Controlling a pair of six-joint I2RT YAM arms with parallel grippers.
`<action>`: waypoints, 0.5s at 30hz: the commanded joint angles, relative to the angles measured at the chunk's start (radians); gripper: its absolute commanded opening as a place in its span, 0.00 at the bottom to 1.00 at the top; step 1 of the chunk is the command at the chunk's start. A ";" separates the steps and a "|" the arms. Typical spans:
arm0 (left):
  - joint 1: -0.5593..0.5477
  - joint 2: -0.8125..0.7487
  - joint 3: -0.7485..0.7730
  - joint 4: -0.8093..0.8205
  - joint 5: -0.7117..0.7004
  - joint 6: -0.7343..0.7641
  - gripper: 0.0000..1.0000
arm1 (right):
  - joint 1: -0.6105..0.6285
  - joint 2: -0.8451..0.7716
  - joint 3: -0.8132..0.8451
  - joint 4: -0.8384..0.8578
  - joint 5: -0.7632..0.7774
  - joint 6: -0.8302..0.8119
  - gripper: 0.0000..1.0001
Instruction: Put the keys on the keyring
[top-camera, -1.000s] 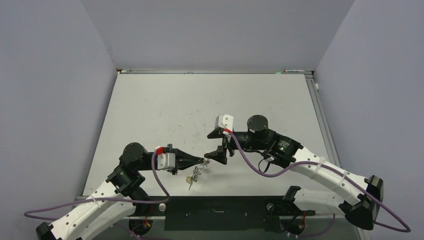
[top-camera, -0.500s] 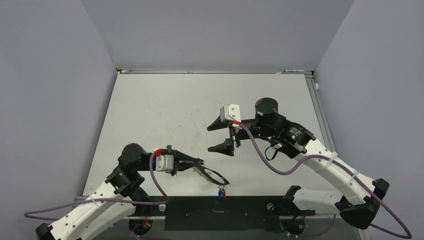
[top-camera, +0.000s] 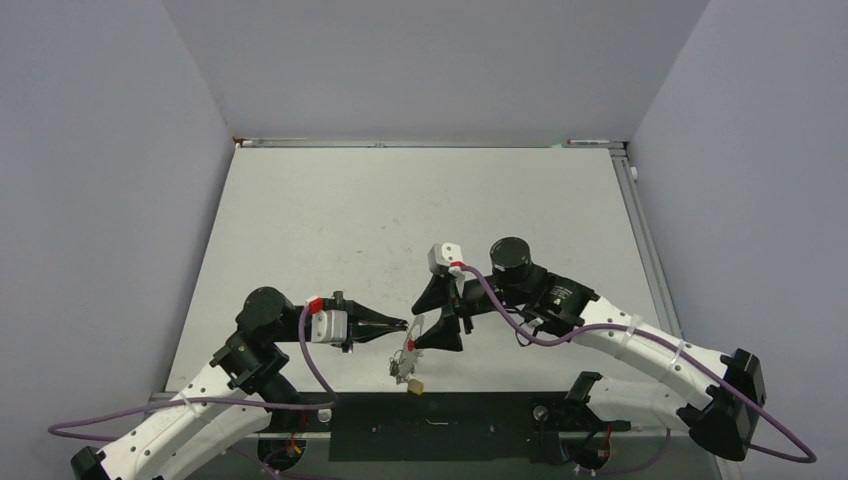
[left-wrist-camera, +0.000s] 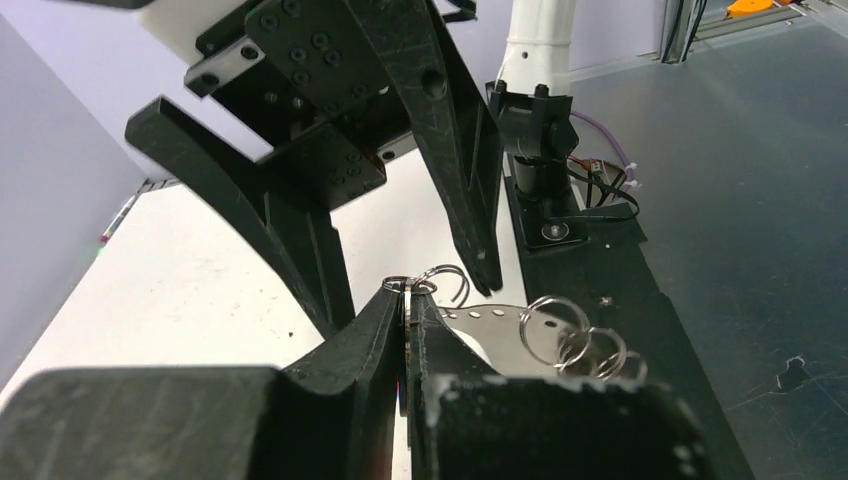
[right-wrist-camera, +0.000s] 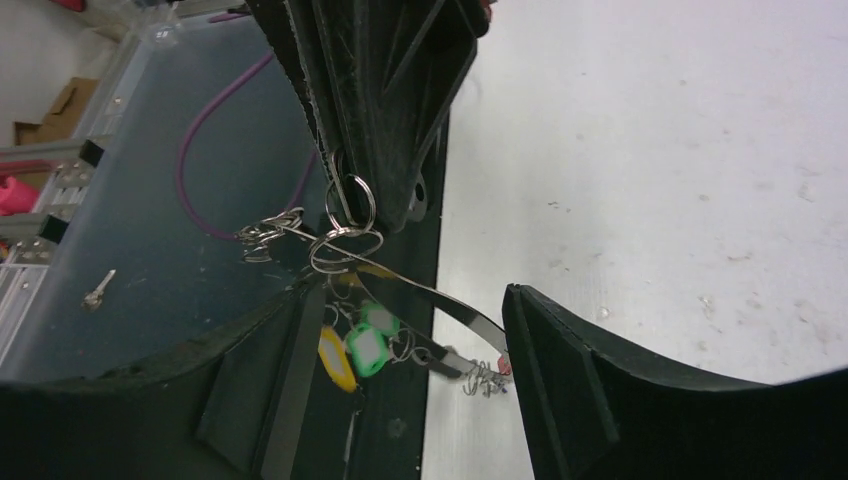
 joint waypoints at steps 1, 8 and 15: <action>-0.001 -0.001 0.041 0.088 0.009 -0.007 0.00 | 0.015 0.074 -0.006 0.155 -0.161 0.033 0.65; -0.001 0.003 0.040 0.089 0.006 -0.007 0.00 | 0.036 0.127 0.035 0.169 -0.178 -0.011 0.58; -0.001 0.004 0.039 0.091 0.008 -0.012 0.00 | 0.043 0.127 0.040 0.171 -0.129 -0.033 0.74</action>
